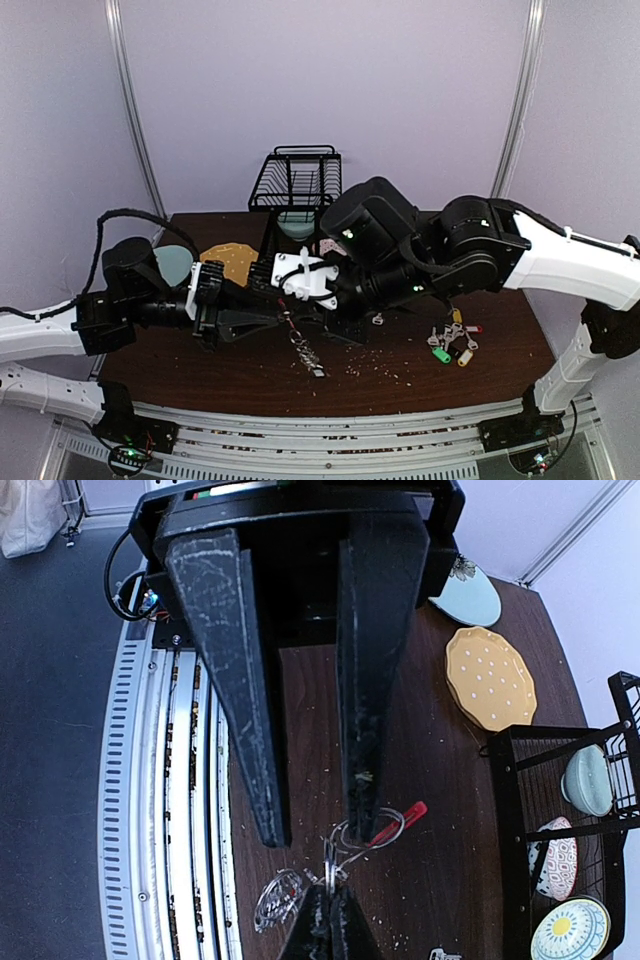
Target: Put the keys on the keyring
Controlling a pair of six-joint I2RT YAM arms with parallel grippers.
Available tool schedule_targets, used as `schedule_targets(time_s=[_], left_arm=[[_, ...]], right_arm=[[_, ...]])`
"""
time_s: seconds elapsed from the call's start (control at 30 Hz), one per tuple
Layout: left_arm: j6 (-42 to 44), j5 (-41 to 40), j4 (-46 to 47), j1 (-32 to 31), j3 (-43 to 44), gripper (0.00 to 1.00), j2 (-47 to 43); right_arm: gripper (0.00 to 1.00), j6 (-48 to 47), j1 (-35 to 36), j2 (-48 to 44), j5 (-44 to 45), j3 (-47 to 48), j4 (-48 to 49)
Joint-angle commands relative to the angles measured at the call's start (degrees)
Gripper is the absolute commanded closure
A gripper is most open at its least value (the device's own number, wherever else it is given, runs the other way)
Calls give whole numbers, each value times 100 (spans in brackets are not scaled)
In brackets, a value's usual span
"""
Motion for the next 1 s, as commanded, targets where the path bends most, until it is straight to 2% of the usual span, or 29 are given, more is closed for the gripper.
schedule_targets(time_s=[0.0,0.13,0.37,0.5,0.63,0.67,0.73,0.87,0.97], left_arm=[[-57,109,440,-45,-11,81,92],[8,27,407,-82,24,82,154],[168,-198,187,-102,78,96,195],[302,-347,-28,-116,125,84,232],[334,-378,-50,-132,131,84,198],[343,-384,-49,-133,131,86,197],[352,-389,-9,-140,127,100,160],[286,-351,193,-142,35,100,71],[-53,-300,803,-143,-196,100,-64]], right_arm=[[100,-88,46,57,42,169,91],[100,-106,51,55,-15,174,131],[100,-123,63,74,-79,222,115],[100,-154,61,67,-67,235,116],[100,-156,69,81,-70,250,112],[100,-158,70,87,-83,252,114],[100,-167,72,92,-96,257,104],[100,-168,76,74,-122,239,140],[91,-139,62,-332,-156,-164,539]])
